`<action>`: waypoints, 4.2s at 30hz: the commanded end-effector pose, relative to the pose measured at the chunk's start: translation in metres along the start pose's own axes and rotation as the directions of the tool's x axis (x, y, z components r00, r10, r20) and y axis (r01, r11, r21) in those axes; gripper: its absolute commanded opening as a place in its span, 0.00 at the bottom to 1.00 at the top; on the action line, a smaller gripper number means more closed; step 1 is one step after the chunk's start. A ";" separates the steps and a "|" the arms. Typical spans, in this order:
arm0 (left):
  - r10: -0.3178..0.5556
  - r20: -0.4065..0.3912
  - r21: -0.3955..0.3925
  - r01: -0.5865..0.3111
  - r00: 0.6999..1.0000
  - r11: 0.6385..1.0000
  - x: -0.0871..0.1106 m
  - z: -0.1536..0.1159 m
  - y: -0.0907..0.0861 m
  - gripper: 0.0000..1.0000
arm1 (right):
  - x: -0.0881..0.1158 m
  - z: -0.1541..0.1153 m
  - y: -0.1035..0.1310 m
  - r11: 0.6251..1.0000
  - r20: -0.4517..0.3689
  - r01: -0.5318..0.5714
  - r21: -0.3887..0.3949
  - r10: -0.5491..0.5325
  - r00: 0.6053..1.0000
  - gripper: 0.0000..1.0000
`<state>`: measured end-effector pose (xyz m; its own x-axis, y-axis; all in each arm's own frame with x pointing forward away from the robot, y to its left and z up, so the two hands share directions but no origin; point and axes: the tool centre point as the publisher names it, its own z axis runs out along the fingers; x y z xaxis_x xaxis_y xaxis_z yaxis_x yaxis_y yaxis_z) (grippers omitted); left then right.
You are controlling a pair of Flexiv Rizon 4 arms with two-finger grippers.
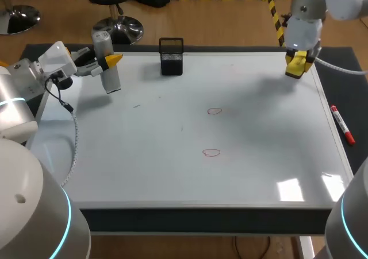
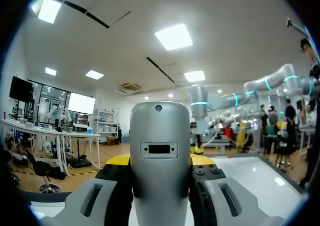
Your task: Pick up the inspection probe, press it on each red-marked spot on the whiteboard one by one, put down the probe, pick up the eraser, and wipe off all the red marks.
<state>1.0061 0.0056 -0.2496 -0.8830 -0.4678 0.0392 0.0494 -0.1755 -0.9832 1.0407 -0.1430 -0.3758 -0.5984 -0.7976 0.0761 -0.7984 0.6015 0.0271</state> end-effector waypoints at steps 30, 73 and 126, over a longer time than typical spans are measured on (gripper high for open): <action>0.055 -0.189 0.067 -0.043 0.980 0.997 0.083 0.065 -0.004 0.00 | 0.000 -0.001 -0.001 1.000 -0.004 0.002 0.001 -0.002 1.000 0.00; -0.084 -0.610 -0.004 0.103 0.788 0.995 0.239 0.233 0.051 0.00 | 0.000 -0.001 -0.001 1.000 -0.004 0.002 0.001 -0.002 1.000 0.00; -0.090 -0.566 -0.121 0.025 0.819 0.992 0.230 0.229 0.101 0.00 | 0.000 -0.001 -0.001 1.000 -0.004 0.002 0.001 -0.002 1.000 0.00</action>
<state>0.9171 -0.3200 -0.2997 -0.9915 0.1285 0.0184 -0.0313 -0.0991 -0.9946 1.0402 -0.1433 -0.3755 -0.5983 -0.7977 0.0754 -0.7985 0.6014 0.0270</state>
